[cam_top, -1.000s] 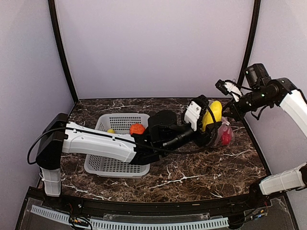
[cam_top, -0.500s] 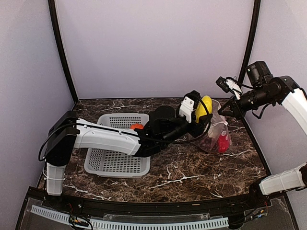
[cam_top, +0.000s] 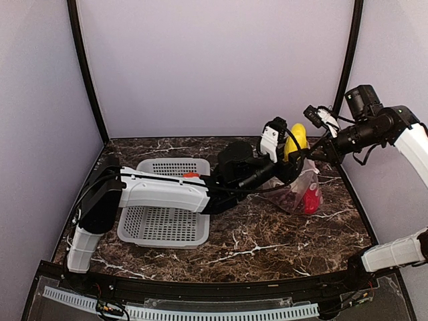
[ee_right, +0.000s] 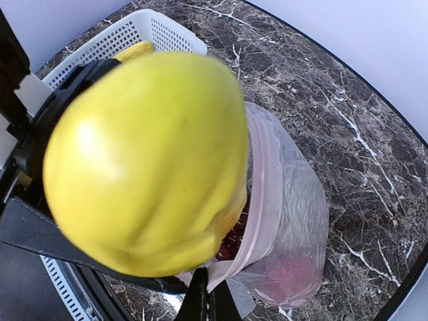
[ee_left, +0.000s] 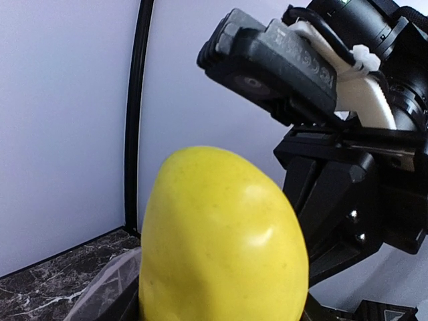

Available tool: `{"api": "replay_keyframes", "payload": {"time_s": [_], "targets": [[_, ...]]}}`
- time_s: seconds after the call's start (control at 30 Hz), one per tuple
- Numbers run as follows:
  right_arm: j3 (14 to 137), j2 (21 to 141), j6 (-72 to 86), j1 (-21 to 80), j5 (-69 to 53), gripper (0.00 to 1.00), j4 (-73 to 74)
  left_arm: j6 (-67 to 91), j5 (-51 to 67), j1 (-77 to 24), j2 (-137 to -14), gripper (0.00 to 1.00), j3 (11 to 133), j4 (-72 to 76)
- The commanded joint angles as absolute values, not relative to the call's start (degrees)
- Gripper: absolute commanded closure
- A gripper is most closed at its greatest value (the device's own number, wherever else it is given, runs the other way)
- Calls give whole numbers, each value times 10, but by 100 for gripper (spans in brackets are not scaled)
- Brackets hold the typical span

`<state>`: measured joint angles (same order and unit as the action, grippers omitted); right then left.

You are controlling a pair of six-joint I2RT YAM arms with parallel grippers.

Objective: Place the food in the zip-top bag and seal the zipper
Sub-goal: Place the fake fruit in the zipper food storage bag.

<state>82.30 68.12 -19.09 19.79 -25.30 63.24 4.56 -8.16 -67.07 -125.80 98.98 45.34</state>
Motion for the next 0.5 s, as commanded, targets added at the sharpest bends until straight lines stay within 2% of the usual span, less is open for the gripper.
{"api": "replay_keyframes", "payload": {"time_s": [0.0, 0.07, 0.1, 0.17, 0.33, 0.47], "targets": [[853, 670, -180, 187, -265, 100, 618, 59, -80, -664, -1279, 60, 1006, 456], [854, 671, -178, 182, -254, 100, 615, 64, -79, -664, -1277, 47, 1001, 456], [854, 671, -176, 181, -251, 100, 613, 65, -81, -664, -1276, 36, 1000, 453], [854, 674, -173, 177, -248, 100, 609, 67, -87, -664, -1271, 27, 1000, 445], [856, 678, -170, 171, -253, 100, 607, 59, -92, -664, -1253, 18, 1000, 435], [850, 677, -169, 167, -253, 100, 603, 56, -81, -665, -1232, 16, 997, 430]]}}
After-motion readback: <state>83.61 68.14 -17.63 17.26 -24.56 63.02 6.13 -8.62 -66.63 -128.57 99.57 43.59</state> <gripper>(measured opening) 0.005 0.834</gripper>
